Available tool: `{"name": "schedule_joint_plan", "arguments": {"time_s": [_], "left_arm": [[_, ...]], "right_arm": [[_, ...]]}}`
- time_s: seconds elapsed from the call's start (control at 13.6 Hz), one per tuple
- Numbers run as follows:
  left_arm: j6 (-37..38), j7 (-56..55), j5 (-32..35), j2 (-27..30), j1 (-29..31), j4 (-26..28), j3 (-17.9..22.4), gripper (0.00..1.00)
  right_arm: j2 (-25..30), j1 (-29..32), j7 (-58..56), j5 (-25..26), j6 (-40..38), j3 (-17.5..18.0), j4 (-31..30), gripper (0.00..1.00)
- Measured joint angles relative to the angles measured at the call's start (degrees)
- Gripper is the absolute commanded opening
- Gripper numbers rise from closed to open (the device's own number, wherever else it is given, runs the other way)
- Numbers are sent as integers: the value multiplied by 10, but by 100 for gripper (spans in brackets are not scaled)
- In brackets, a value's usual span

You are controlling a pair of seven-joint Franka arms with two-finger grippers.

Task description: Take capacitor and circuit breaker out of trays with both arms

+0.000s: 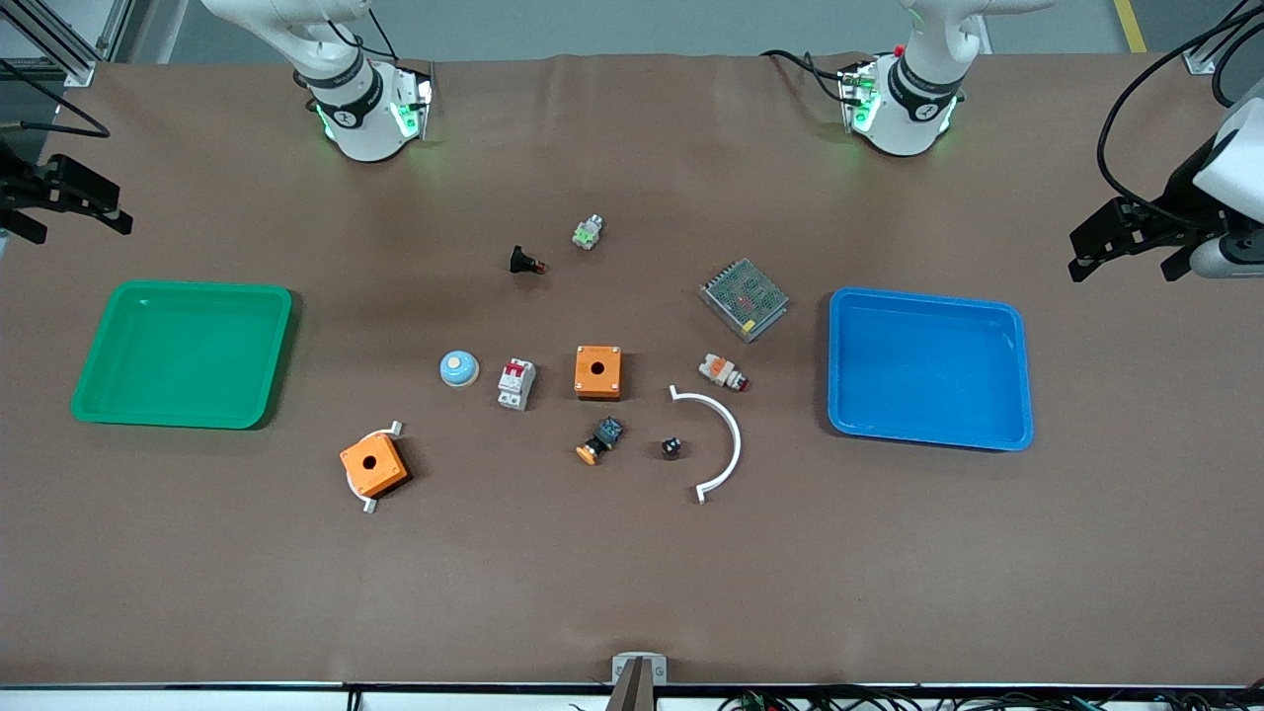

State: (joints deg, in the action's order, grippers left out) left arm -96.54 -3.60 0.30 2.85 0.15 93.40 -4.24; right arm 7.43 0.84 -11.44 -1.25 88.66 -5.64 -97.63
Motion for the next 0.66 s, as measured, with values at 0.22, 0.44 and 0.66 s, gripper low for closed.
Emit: {"name": "schedule_joint_plan", "arguments": {"time_s": [0.22,0.44,0.66], "left_arm": [[4,0,0,-1,0,0,0,100],[11,0,0,-1,0,-1,0,100],[11,0,0,-1,0,-2,0,100]], "right_arm": [[0,0,0,0,0,0,0,100],[0,0,0,0,0,0,0,100],[0,0,0,0,0,0,0,100]]}}
